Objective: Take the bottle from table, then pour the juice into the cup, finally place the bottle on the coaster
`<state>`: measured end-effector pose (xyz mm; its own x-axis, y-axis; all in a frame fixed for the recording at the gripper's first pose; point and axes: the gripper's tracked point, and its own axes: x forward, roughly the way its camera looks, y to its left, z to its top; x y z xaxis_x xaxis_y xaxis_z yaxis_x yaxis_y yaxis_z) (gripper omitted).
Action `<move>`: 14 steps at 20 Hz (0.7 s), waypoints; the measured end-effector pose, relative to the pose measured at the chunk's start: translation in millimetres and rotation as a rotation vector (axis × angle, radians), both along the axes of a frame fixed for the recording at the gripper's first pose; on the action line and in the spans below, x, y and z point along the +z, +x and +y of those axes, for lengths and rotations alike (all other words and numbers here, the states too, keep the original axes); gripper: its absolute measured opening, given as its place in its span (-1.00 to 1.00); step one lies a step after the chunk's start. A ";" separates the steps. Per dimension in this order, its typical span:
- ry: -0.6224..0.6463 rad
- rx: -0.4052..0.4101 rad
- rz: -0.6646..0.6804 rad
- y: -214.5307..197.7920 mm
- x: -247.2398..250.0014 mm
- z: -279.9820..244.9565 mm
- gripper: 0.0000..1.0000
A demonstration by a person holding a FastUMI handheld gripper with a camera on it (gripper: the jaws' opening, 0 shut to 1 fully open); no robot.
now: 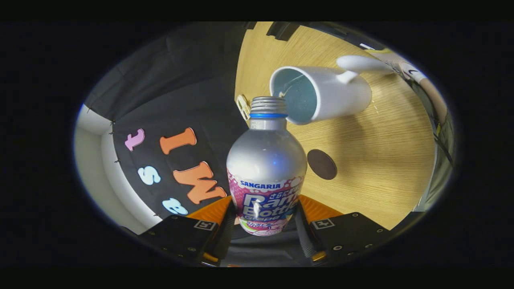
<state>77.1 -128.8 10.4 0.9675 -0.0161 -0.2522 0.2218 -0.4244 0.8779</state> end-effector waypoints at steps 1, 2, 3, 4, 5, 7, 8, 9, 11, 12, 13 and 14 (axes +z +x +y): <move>0.002 0.001 0.001 0.0 0.0 0.1 0.42; 0.005 0.002 0.003 0.3 -0.8 0.9 0.42; 0.010 0.001 0.002 -1.0 -0.7 0.4 0.42; 0.016 0.000 0.003 -1.0 -1.1 0.2 0.42; 0.020 -0.001 0.006 0.0 -0.2 0.6 0.42; 0.029 -0.004 0.010 2.3 0.9 1.1 0.42; 0.034 -0.005 0.013 2.3 0.4 1.0 0.42; 0.037 -0.008 0.014 2.3 1.6 0.2 0.42; 0.041 -0.009 0.012 2.6 2.8 0.6 0.42; 0.042 -0.010 0.013 3.0 2.6 0.6 0.42; 0.042 -0.008 0.012 2.6 2.9 1.1 0.42; 0.043 -0.006 0.012 2.5 2.7 1.3 0.42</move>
